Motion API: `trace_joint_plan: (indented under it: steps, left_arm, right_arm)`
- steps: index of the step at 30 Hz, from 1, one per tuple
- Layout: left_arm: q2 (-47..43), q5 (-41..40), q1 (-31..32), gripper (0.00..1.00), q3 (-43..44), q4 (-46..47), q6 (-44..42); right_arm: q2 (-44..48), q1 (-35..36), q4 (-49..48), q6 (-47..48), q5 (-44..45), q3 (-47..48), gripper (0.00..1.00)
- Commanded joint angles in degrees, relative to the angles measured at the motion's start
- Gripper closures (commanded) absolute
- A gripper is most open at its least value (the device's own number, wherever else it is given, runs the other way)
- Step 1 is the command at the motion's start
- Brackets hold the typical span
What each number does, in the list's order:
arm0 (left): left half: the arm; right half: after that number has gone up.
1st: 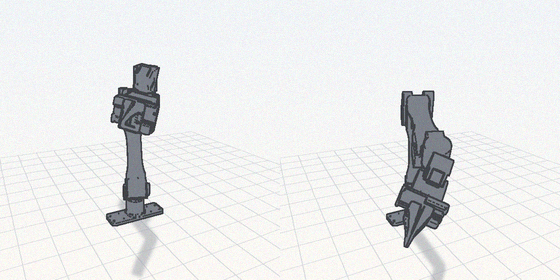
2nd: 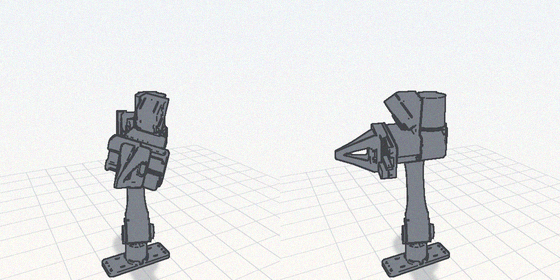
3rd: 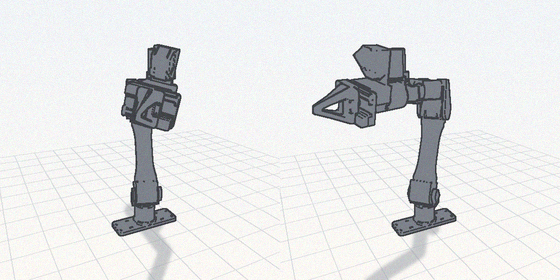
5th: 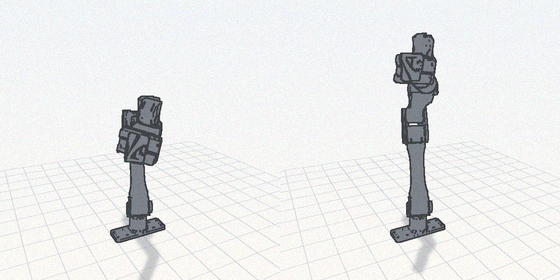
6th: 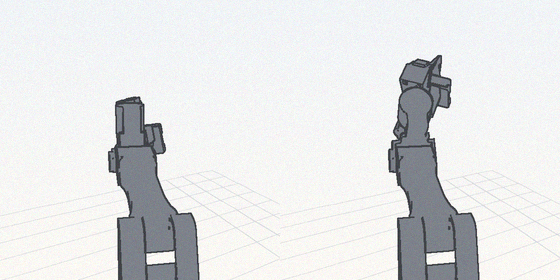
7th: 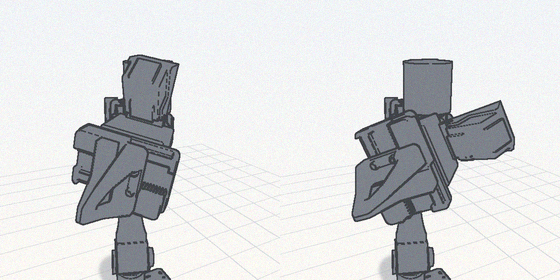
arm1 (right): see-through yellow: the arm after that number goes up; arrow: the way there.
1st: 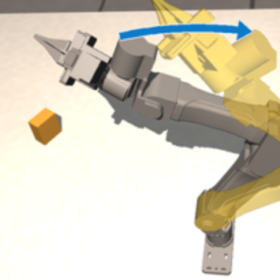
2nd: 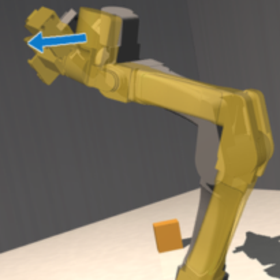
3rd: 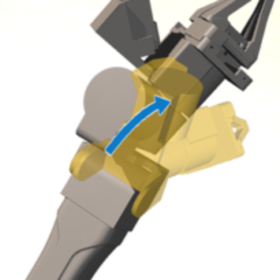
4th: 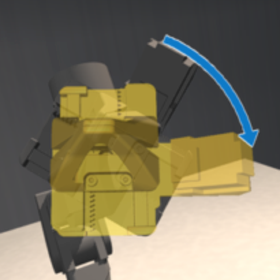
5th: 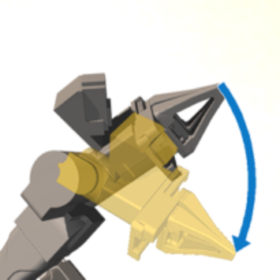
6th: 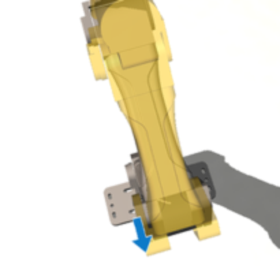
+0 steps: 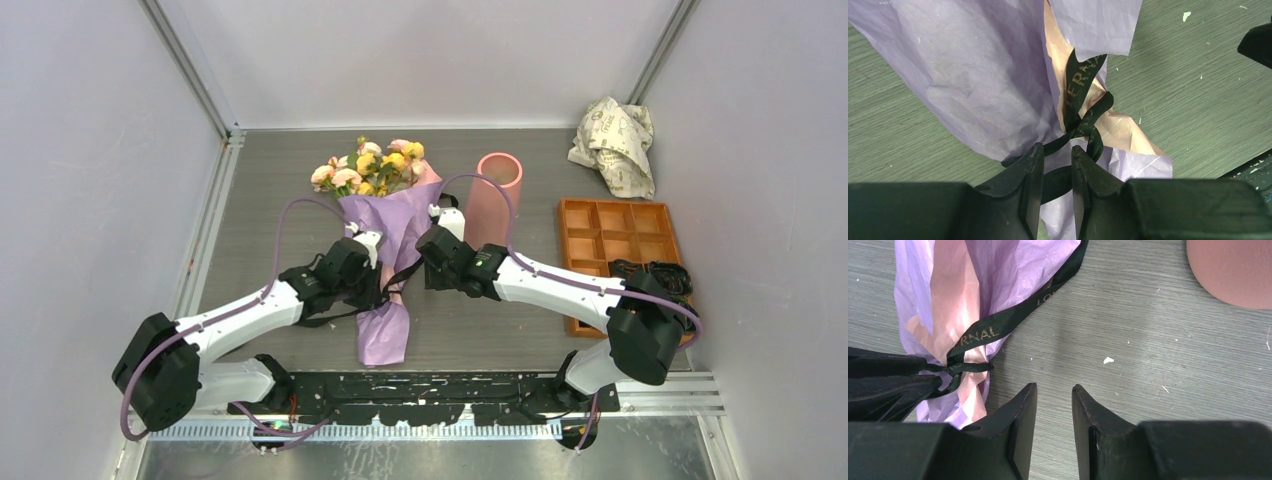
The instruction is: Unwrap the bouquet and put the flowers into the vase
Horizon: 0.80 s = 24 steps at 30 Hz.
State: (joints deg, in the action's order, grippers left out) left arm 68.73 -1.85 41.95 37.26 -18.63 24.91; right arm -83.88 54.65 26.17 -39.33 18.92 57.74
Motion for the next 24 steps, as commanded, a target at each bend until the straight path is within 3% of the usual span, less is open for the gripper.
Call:
trace_joint_plan:
  steps: [1, 15, 21, 24]
  left_arm:
    - [-1.9, 1.1, 0.3, 0.72, -0.5, 0.9, 1.5]
    - [6.4, -0.3, 0.3, 0.73, 1.7, 4.6, -0.2]
    - [6.8, -0.3, 1.0, 0.93, 4.1, 5.4, 0.6]
    - [4.0, -1.3, 1.1, 0.96, 6.0, 4.3, 1.5]
  right_arm:
    - [1.7, 0.2, -2.1, 0.2, 0.6, 0.6, 0.62]
    - [2.4, 0.3, -3.4, -0.9, -1.3, -1.2, 0.62]
    - [1.7, 0.2, -6.0, -1.6, -4.2, -2.7, 0.62]
    - [1.1, 0.2, -7.0, -0.8, -5.1, -2.6, 0.62]
